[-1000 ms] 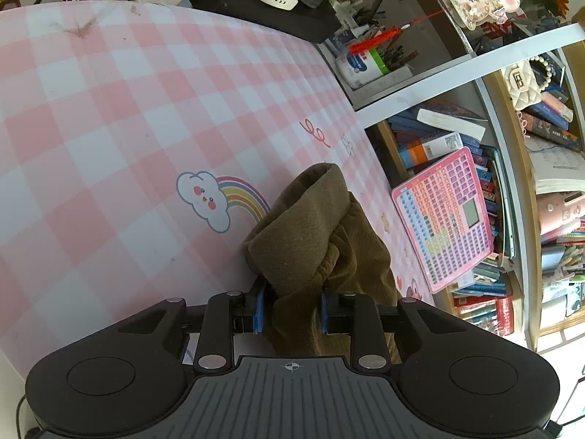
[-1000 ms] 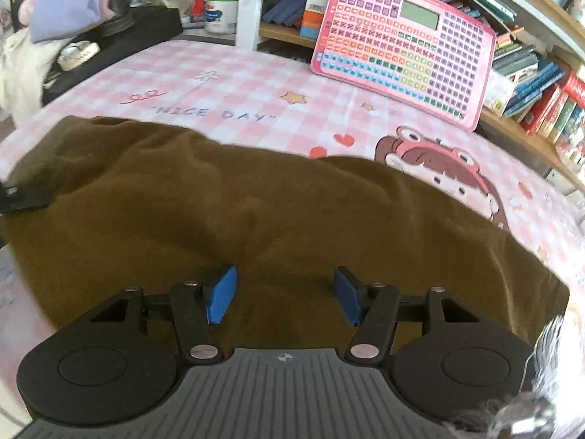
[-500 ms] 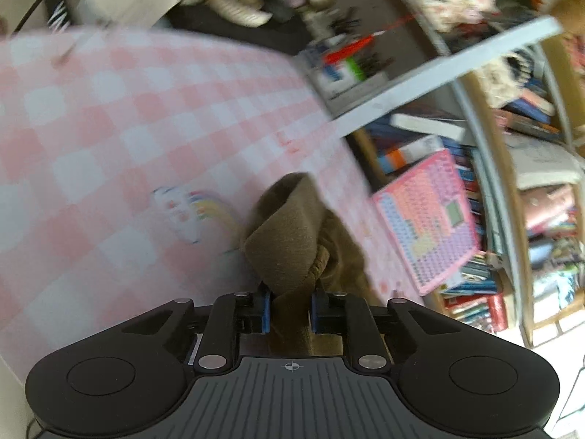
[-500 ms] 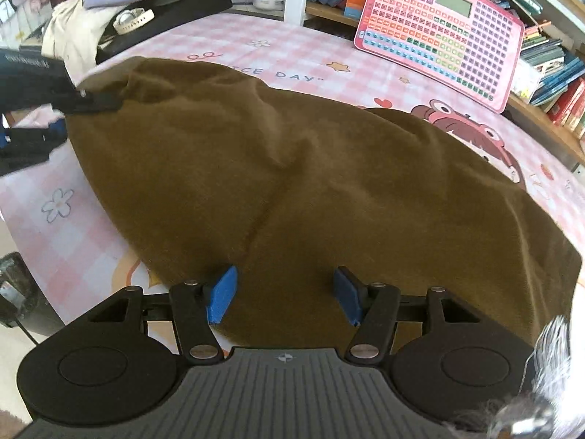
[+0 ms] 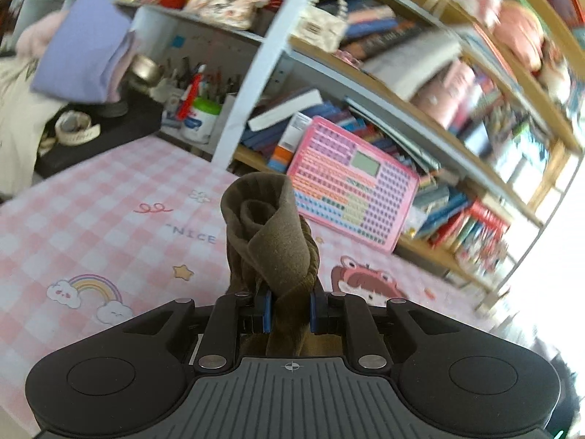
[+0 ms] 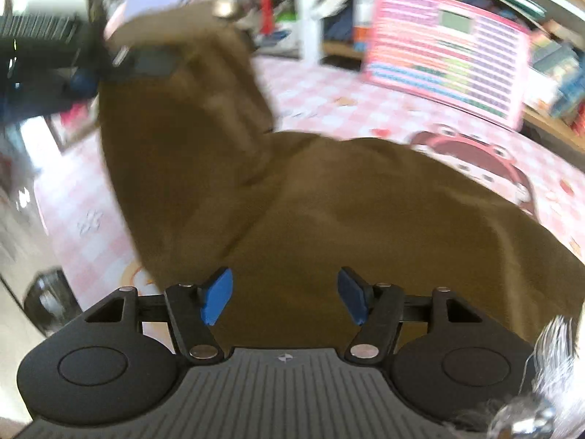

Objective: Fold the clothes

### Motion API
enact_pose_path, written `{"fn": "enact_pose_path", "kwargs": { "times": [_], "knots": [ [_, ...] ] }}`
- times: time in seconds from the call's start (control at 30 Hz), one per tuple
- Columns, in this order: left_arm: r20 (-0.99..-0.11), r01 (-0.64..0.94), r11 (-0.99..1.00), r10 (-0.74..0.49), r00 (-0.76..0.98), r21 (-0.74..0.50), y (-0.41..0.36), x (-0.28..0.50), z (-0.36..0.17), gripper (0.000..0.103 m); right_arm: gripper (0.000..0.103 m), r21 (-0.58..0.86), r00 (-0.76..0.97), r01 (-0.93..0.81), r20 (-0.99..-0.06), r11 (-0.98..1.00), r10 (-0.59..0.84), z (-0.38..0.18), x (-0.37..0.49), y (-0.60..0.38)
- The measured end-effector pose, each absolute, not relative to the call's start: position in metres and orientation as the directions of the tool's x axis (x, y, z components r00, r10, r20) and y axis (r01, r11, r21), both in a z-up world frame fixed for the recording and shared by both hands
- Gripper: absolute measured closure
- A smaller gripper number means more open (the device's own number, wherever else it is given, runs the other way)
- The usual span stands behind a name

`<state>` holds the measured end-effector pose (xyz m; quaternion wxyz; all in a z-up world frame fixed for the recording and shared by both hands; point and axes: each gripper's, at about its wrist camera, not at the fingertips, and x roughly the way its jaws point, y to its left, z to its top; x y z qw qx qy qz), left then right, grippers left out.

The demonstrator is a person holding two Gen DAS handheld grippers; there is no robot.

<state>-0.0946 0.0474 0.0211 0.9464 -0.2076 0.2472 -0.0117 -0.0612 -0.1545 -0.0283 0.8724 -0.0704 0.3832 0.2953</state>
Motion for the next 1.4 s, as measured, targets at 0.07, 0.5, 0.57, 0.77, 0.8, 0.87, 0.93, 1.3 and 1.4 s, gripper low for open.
{"fn": "enact_pose_path", "kwargs": {
  "times": [0.07,0.5,0.57,0.77,0.8,0.87,0.93,1.3,1.4],
  "knots": [
    [-0.480,-0.086,0.934,-0.097,0.872,-0.346,0.026,-0.094,0.024,0.086,0.041,0.153,0.534,-0.521,-0.709,0.840,0.461,-0.031,-0.055,-0.188],
    [-0.676,-0.049,0.990,-0.052,0.735,-0.129,-0.105,-0.078,-0.008,0.058,0.041,0.345,0.492,-0.387,-0.707,0.855,0.508,-0.050,-0.038,-0.312],
    [-0.716,-0.019,0.988,-0.097,0.692,-0.153,-0.121,-0.080,-0.016,0.042,0.041,0.369,0.481,-0.375,-0.707,0.851,0.519,-0.053,-0.035,-0.324],
    [-0.707,-0.046,0.970,-0.142,0.693,-0.239,-0.127,-0.103,-0.015,0.039,0.040,0.452,0.437,-0.355,-0.693,0.818,0.573,-0.059,-0.021,-0.339],
    [-0.697,-0.079,0.962,-0.132,0.704,-0.262,-0.121,-0.108,-0.013,0.039,0.039,0.471,0.427,-0.357,-0.686,0.807,0.589,-0.059,-0.018,-0.337],
    [-0.683,-0.182,0.935,-0.081,0.726,-0.305,-0.102,-0.119,-0.010,0.039,0.036,0.545,0.382,-0.349,-0.661,0.763,0.646,-0.059,-0.009,-0.334],
    [-0.675,-0.284,0.895,-0.025,0.738,-0.343,-0.082,-0.131,-0.008,0.039,0.031,0.622,0.333,-0.314,-0.636,0.718,0.696,-0.061,0.002,-0.327],
    [-0.667,-0.461,0.811,0.122,0.735,-0.360,-0.036,-0.170,0.003,0.039,0.027,0.829,0.176,-0.015,-0.548,0.559,0.818,-0.088,0.057,-0.250],
    [-0.652,-0.448,0.811,0.113,0.750,-0.376,-0.028,-0.172,0.005,0.040,0.079,0.818,0.132,-0.027,-0.566,0.574,0.814,-0.085,0.060,-0.233]
  ]
}}
